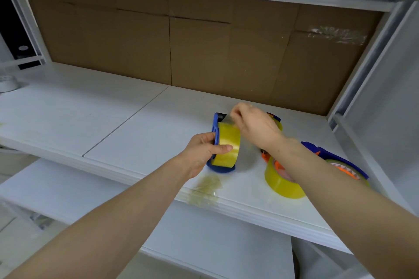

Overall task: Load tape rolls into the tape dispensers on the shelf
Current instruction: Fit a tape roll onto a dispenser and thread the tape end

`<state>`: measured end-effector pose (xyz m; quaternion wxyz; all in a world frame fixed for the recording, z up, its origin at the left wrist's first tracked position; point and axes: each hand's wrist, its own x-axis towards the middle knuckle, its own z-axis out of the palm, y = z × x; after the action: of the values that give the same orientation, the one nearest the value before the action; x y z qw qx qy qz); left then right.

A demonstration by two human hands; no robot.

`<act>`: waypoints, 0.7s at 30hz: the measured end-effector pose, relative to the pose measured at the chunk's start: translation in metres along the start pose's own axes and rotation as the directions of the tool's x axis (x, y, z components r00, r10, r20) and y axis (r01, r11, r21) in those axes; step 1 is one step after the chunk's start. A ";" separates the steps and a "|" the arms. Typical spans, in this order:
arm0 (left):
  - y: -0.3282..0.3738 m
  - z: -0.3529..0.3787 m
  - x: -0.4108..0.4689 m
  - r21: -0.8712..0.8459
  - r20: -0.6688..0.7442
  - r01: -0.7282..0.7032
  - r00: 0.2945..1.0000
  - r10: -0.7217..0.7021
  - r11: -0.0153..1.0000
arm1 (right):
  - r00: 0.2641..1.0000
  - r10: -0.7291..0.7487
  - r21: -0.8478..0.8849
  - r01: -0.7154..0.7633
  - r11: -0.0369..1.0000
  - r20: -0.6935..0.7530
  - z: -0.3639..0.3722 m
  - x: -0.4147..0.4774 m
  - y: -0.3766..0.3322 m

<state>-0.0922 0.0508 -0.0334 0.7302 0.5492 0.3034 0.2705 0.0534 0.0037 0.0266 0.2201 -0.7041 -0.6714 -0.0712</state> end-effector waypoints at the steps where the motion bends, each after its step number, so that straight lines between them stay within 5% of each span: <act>1: -0.001 -0.001 0.000 0.016 0.003 -0.002 1.000 0.002 1.000 | 0.999 0.037 0.048 -0.038 0.998 0.017 -0.002 0.001 0.001; 7: 0.000 -0.001 0.004 0.076 0.003 -0.011 1.000 0.011 0.997 | 0.978 0.181 0.262 -0.202 0.944 0.104 -0.006 0.007 0.006; 17: 0.005 0.003 0.004 0.129 0.029 0.019 0.999 -0.023 0.991 | 0.968 0.228 0.170 -0.243 0.955 0.103 -0.005 0.010 0.008; 21: 0.005 0.004 0.005 0.164 0.046 0.009 0.999 -0.017 0.986 | 0.893 0.356 0.605 -0.449 0.657 0.276 -0.008 0.011 0.004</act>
<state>-0.0865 0.0531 -0.0288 0.6914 0.6115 0.3108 0.2271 0.0593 0.0101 0.0370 0.4169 -0.7158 -0.4931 0.2659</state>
